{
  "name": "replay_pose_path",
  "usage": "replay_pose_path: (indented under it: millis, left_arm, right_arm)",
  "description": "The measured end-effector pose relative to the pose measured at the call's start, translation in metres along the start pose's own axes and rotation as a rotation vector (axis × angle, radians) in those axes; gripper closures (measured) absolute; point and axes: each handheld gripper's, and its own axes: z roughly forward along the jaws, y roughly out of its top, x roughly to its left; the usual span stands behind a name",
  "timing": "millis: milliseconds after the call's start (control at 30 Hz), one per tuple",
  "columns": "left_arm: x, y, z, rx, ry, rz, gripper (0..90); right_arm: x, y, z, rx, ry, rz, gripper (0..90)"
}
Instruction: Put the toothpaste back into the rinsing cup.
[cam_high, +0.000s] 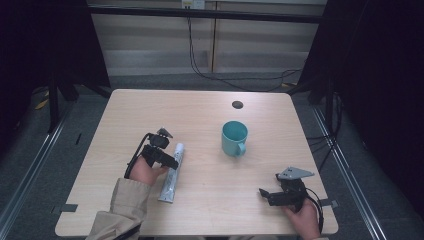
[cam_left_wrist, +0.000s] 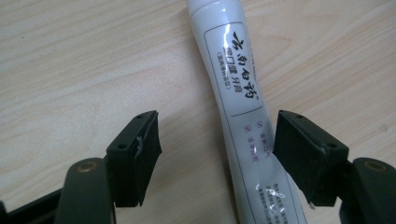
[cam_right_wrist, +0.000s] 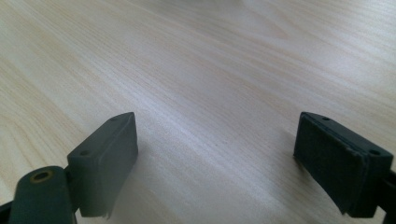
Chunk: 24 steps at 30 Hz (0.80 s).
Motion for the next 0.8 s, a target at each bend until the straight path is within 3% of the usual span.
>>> replay_pose_path:
  millis: [267, 467, 567, 800]
  left_arm:
    - [-0.008, 0.001, 0.006, 0.017, 0.01, -0.014, 31.6]
    - [-0.016, 0.0, 0.012, 0.036, 0.031, 0.011, 33.2]
    - [-0.02, -0.001, 0.016, 0.059, 0.044, 0.037, 36.2]
    - [-0.024, -0.004, 0.017, 0.069, 0.049, 0.055, 43.6]
  right_arm:
    - [0.0, 0.0, 0.0, 0.0, 0.0, 0.0, 12.7]
    - [0.0, 0.0, 0.0, 0.0, 0.0, 0.0, 12.7]
    - [0.0, 0.0, 0.0, 0.0, 0.0, 0.0, 12.7]
    - [0.0, 0.0, 0.0, 0.0, 0.0, 0.0, 12.7]
